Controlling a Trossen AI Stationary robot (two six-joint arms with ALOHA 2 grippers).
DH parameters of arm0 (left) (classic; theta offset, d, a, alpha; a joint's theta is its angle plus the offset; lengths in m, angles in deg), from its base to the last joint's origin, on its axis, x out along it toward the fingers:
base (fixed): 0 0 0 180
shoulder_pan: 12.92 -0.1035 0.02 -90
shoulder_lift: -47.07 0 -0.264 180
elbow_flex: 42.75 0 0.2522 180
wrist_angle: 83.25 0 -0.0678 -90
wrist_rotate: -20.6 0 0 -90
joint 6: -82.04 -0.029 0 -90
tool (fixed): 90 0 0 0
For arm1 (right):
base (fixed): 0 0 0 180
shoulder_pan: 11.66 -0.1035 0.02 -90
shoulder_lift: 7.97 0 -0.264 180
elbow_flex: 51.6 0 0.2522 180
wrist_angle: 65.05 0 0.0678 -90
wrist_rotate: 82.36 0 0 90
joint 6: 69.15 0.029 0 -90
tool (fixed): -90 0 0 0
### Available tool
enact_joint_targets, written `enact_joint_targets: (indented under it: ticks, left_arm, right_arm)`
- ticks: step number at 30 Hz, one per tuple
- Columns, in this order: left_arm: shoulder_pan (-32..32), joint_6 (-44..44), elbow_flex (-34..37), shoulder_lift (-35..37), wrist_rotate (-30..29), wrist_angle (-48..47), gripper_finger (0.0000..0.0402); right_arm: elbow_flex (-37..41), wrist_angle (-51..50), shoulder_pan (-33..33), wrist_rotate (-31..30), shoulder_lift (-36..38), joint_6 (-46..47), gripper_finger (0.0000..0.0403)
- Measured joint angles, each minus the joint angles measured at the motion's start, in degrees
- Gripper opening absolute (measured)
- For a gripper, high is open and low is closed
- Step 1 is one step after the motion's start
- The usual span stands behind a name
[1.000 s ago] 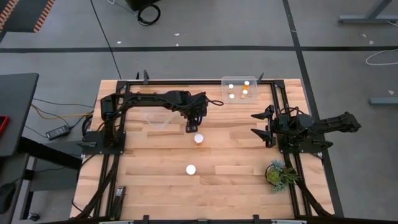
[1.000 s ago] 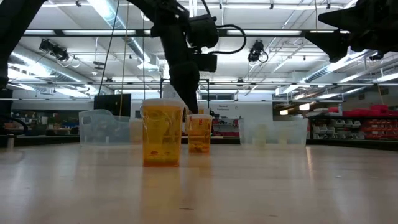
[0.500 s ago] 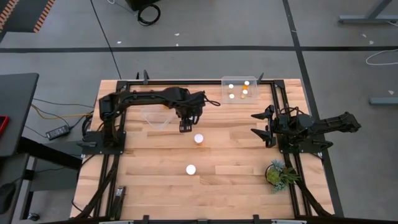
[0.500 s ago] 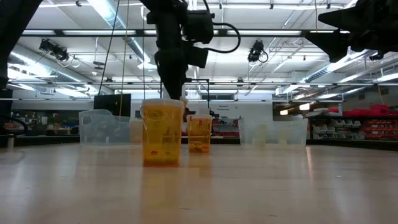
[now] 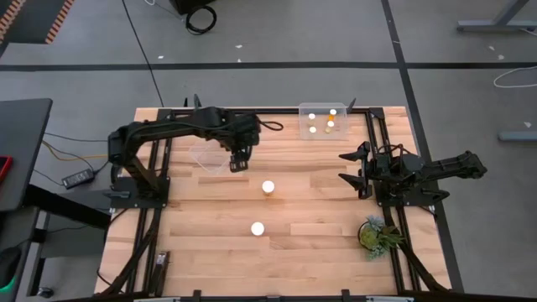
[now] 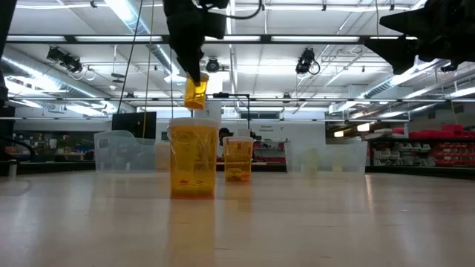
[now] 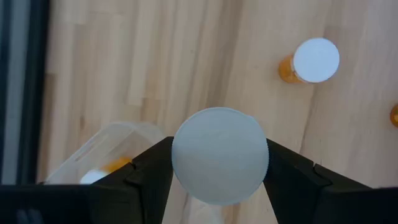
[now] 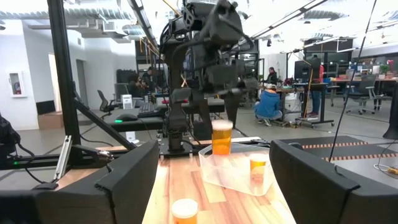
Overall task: Pick and place medicine bottles into bin by pill shape (circle, oval)
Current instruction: Put the top orange pill bottle into the left transparent bin
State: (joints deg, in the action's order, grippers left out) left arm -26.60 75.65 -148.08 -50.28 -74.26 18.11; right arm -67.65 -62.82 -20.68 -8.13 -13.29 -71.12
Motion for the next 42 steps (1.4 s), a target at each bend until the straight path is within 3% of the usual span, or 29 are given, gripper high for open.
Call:
enact_joint_targets:
  ticks: [10, 18, 30, 42]
  left_arm:
    - [-0.6, 4.2, 0.1, 7.2, -5.6, -7.3, 0.0218]
    - [-1.3, 5.9, 1.4, 8.5, -12.8, -10.3, 0.0223]
    - [-2.5, 7.5, 23.4, 15.9, -13.3, -0.2, 0.0222]
    - [-9.4, 10.2, 43.0, 28.0, -11.7, 17.2, 0.0224]
  right_arm:
    - [0.0, 0.0, 0.0, 0.0, 0.0, 0.0, 0.0314]
    - [0.0, 0.0, 0.0, 0.0, 0.0, 0.0, 0.0314]
    - [0.0, 0.0, 0.0, 0.0, 0.0, 0.0, 0.0314]
    - [0.0, 0.0, 0.0, 0.0, 0.0, 0.0, 0.0314]
